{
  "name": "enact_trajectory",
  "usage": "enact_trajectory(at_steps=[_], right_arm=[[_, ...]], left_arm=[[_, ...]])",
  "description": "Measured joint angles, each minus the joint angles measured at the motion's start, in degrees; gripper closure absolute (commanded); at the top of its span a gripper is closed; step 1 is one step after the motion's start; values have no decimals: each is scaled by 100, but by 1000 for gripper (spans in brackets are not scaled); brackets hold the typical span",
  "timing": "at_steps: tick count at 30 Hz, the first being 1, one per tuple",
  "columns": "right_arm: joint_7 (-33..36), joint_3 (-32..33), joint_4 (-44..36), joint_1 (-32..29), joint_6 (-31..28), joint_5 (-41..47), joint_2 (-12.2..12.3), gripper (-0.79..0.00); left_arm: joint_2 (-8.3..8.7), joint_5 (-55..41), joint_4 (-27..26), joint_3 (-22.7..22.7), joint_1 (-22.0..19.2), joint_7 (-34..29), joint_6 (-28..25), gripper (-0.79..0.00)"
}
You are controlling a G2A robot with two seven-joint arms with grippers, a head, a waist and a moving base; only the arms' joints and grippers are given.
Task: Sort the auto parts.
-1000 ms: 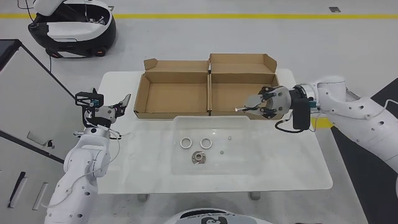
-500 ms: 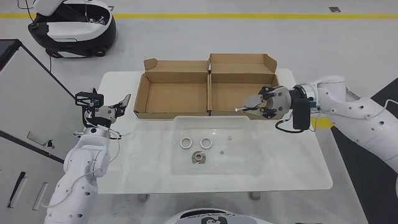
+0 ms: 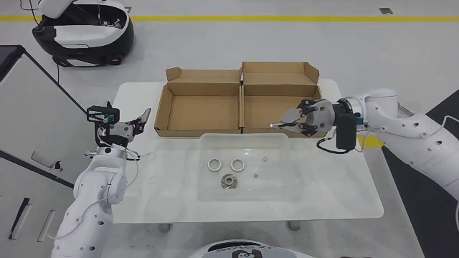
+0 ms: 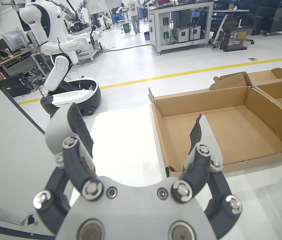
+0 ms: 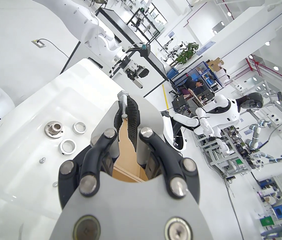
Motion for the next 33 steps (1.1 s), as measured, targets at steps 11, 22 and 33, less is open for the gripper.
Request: enact_trajectory(at_steps=[11, 22, 33], right_arm=[[-586, 330, -237, -288, 226, 361, -59, 0], [-1236, 450, -849, -404, 822, 1224, -158, 0], [-1711, 160, -1668, -66, 1296, 2213, -352, 0]], left_arm=[[0, 0, 0, 0, 0, 0, 0, -785], [0, 0, 0, 0, 0, 0, 0, -785], [0, 0, 0, 0, 0, 0, 0, -785]])
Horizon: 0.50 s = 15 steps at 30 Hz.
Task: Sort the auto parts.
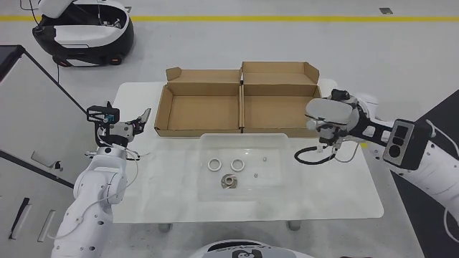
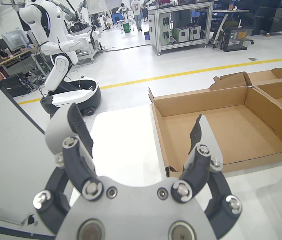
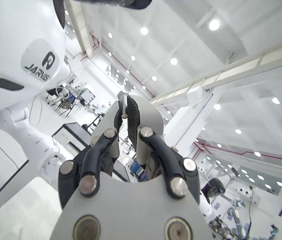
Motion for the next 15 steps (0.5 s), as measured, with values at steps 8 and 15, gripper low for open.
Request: enact_trajectory(at_steps=[8, 15], right_arm=[[-178, -342, -378, 470, 178, 591, -237, 0], [-265, -533, -552, 688, 265, 958, -409, 0]], left_arm=[[0, 0, 0, 0, 0, 0, 0, -785], [0, 0, 0, 0, 0, 0, 0, -785]])
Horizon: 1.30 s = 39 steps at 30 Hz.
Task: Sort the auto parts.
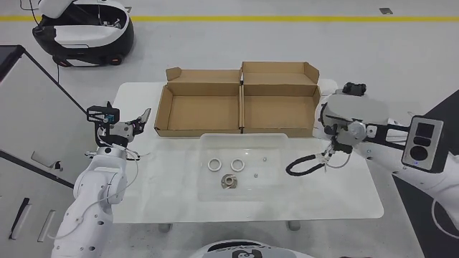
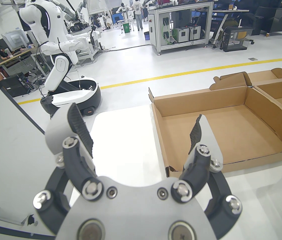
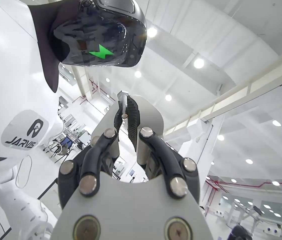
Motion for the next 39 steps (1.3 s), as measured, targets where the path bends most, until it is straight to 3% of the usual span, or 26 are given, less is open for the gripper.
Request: enact_trajectory(at_steps=[16, 29, 39], right_arm=[[166, 391, -408, -331, 46, 322, -128, 0], [2163, 802, -493, -629, -612, -639, -215, 0], [2333, 1071, -686, -954, -636, -407, -371, 0]], left_arm=[[0, 0, 0, 0, 0, 0, 0, -785], [0, 0, 0, 0, 0, 0, 0, -785], [0, 0, 0, 0, 0, 0, 0, -785]])
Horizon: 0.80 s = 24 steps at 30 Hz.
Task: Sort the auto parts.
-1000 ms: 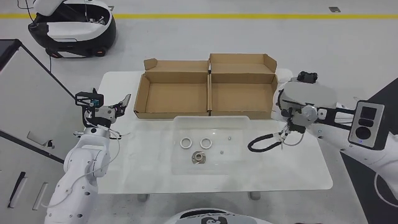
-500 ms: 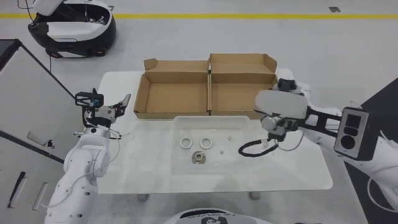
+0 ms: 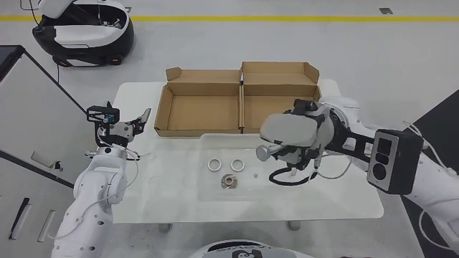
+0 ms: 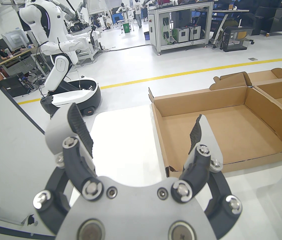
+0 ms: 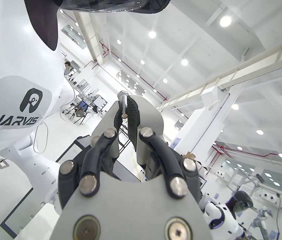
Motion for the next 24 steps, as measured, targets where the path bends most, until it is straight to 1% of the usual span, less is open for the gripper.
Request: enact_trajectory(at_steps=[7, 14, 19, 24], right_arm=[[-209, 61, -146, -292, 300, 585, -201, 0], [-443, 45, -190, -456, 645, 1041, -479, 0], [-267, 20, -80, -447, 707, 1013, -652, 0], [74, 66, 49, -443, 630, 806, -778, 0]], left_arm=[[0, 0, 0, 0, 0, 0, 0, -785], [0, 0, 0, 0, 0, 0, 0, -785], [0, 0, 0, 0, 0, 0, 0, -785], [0, 0, 0, 0, 0, 0, 0, -785]])
